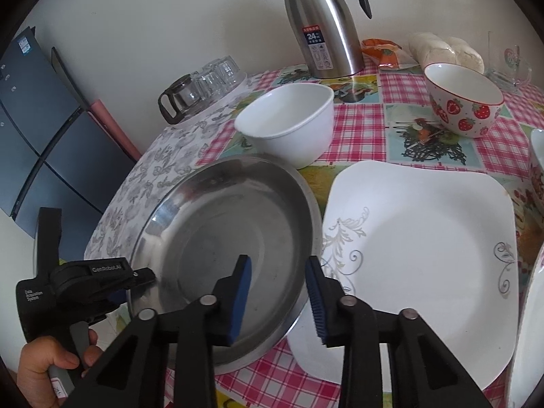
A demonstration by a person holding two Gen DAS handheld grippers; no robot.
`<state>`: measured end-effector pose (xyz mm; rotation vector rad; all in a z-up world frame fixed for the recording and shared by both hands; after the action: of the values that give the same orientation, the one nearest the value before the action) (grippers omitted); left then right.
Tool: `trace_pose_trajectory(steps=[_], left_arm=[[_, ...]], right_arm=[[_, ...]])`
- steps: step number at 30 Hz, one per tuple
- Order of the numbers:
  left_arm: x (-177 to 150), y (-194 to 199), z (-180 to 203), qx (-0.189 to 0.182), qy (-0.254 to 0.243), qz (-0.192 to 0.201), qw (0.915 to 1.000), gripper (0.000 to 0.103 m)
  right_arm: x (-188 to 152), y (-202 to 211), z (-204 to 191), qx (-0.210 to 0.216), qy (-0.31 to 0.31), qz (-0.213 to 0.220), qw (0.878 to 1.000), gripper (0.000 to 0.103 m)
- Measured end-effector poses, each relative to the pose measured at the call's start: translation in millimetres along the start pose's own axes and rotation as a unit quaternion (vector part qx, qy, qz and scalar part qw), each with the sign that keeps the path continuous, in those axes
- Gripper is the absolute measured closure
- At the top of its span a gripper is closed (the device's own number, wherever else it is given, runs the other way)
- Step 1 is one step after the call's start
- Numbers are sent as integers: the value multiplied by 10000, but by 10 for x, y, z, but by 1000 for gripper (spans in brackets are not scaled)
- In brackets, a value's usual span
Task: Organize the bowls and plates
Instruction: 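Reach both grippers to the steel tray rim and close on it, then lift the steel tray off the table with both grippers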
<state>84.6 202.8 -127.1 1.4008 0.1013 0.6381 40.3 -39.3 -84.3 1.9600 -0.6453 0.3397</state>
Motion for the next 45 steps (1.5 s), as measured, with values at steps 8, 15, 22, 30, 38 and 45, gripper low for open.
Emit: trace_pose_trajectory(steps=[8, 15, 22, 30, 38, 45], left_arm=[[42, 17, -196, 156, 422, 144, 9989, 81], [48, 37, -266, 313, 498, 196, 9981, 81], [45, 35, -265, 289, 535, 189, 9980, 81], [46, 33, -272, 292, 529, 185, 9980, 81], [55, 26, -274, 323, 495, 197, 9981, 80], [67, 5, -257, 367, 447, 220, 9981, 79]], right_arm=[[-20, -15, -131, 58, 167, 33, 9998, 81], [-9, -34, -75, 98, -5, 4, 10000, 78], [-4, -118, -105, 61, -54, -8, 10000, 75], [-10, -230, -39, 174, -350, -100, 9992, 64], [-46, -319, -105, 109, -377, -136, 9991, 65], [-122, -398, -130, -44, -230, -305, 9993, 89]])
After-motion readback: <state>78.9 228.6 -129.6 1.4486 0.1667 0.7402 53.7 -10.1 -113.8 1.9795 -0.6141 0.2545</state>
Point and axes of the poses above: each gripper's, at about its wrist camera, not at the fingertips, and y roughly against the way its jaws point, z to its right, x to its top, the point moved 7 cm from there along -y, roughly the way its jaws point, and after that the axes turned 2 degrees about -y, right-handed, at the moved point
